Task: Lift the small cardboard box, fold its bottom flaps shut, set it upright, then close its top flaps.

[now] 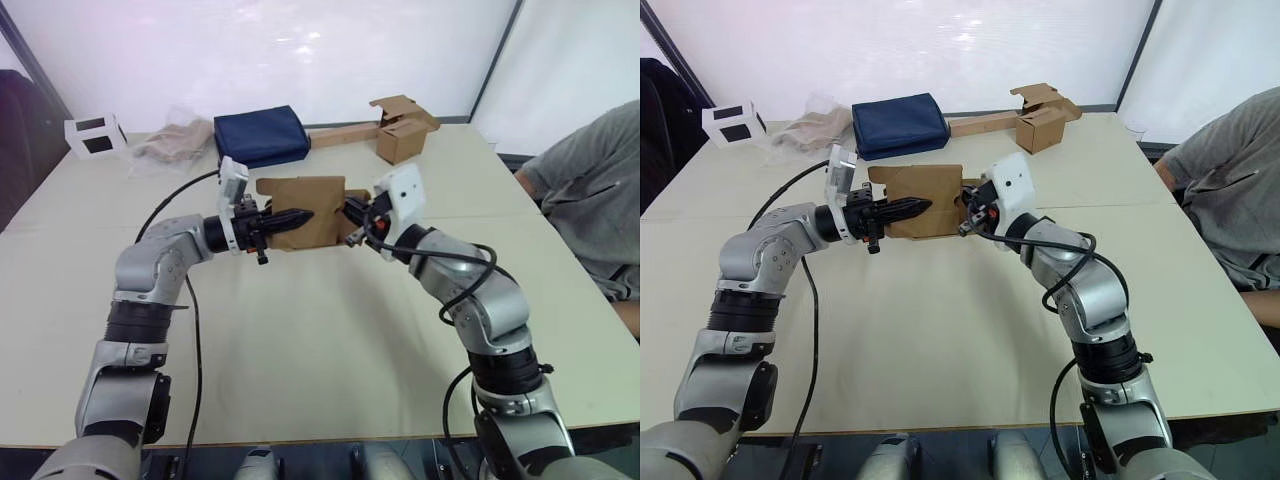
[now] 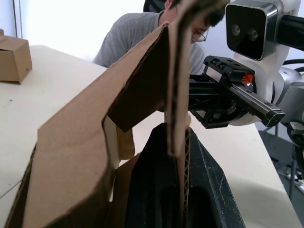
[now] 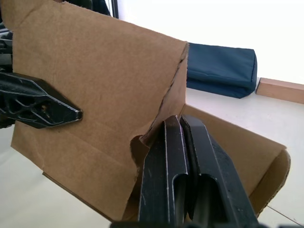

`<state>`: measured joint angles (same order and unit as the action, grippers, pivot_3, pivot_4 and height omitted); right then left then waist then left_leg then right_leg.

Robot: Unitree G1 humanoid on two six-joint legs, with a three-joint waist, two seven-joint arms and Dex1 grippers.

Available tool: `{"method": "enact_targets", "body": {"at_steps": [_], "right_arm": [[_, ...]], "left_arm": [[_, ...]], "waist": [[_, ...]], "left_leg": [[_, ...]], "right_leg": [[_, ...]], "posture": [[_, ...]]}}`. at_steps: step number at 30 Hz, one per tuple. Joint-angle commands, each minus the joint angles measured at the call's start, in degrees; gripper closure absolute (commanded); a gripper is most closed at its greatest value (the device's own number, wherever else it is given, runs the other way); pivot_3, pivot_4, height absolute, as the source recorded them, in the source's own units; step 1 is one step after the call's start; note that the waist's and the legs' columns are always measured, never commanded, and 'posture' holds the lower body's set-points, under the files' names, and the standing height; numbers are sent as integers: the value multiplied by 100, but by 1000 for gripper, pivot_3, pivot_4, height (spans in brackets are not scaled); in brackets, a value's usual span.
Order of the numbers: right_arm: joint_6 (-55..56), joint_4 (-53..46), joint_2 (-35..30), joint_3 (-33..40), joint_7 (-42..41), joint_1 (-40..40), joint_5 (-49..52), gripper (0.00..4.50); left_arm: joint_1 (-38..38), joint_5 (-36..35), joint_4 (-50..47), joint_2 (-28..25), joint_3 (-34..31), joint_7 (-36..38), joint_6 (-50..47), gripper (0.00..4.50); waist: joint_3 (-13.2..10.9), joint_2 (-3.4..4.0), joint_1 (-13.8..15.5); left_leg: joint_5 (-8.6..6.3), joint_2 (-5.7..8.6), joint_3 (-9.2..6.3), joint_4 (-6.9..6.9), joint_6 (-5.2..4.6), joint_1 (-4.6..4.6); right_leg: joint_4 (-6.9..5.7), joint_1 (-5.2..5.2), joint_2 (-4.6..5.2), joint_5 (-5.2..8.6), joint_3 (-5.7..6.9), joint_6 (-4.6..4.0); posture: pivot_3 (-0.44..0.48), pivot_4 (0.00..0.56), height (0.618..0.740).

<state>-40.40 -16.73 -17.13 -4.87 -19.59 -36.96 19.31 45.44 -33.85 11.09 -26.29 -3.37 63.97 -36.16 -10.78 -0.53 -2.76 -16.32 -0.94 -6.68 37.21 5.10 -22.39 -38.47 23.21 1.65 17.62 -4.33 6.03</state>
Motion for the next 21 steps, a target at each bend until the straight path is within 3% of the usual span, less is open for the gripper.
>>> {"method": "enact_targets", "body": {"at_steps": [1, 7, 21], "right_arm": [[175, -324, 89, 3, -80, -127, 34, 4500], [314, -493, 22, -114, -246, -69, -45, 4500], [471, -759, -69, -196, -660, -101, -84, 4500]], "left_arm": [[142, -219, -186, -35, -76, 51, -193, 4494], [276, -896, -121, -179, -337, 102, -1263, 4494], [329, -1485, -111, -409, -468, 261, -2277, 4494]], "waist": [[0, 0, 0], [0, 0, -20], [0, 0, -123]], "left_leg": [[0, 0, 0, 0, 0, 0], [0, 0, 0, 0, 0, 0], [0, 0, -3, -3, 0, 0]], "right_leg": [[0, 0, 0, 0, 0, 0], [-1, 0, 0, 0, 0, 0], [-1, 0, 0, 0, 1, 0]], "posture": [[0, 150, 740], [0, 150, 740], [0, 150, 740]]}}
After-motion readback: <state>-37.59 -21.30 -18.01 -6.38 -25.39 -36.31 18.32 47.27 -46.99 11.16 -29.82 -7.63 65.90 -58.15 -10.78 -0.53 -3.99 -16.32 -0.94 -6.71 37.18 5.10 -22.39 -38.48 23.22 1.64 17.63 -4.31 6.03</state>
